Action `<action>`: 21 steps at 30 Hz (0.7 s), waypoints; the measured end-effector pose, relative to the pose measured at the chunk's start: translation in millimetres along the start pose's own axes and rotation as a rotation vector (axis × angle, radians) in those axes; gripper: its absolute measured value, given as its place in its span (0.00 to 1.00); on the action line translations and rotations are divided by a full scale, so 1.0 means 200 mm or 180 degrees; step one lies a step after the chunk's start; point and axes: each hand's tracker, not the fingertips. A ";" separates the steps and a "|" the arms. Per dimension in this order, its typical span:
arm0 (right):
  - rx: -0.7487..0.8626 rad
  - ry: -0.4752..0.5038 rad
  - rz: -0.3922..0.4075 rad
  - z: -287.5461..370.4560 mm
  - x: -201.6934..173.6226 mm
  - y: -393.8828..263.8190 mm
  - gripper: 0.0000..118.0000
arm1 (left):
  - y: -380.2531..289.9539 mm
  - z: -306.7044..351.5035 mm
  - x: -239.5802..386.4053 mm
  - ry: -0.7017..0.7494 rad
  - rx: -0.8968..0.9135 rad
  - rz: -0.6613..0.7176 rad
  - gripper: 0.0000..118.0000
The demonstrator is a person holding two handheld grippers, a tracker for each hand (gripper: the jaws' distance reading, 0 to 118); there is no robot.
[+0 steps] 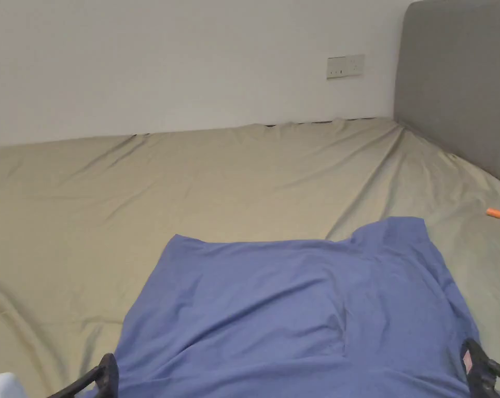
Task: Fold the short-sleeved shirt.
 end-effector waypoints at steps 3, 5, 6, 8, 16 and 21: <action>0.0325 -0.0065 0.0224 0.02 -0.07 0.15 0.97 | 0.08 0.05 0.01 0.0033 0.0248 -0.0453 0.93; 0.0351 0.0020 0.0129 0.05 -0.09 0.20 0.94 | 0.10 0.07 0.00 0.0055 0.0459 -0.0541 0.90; 0.0344 0.0040 0.0126 0.06 -0.10 0.22 0.88 | 0.10 0.07 -0.02 0.0041 0.0464 -0.0526 0.82; 0.0340 0.0046 0.0135 0.04 -0.13 0.24 0.05 | 0.09 0.04 -0.06 0.0114 0.0384 -0.0465 0.12; 0.0115 -0.0024 -0.0069 0.01 -0.08 0.20 0.00 | -0.03 -0.22 -0.39 0.0148 -0.0231 -0.0336 0.00; -0.0044 0.0022 -0.0064 0.00 -0.07 0.17 0.00 | -0.14 -0.34 -0.50 0.0063 -0.0766 -0.0495 0.40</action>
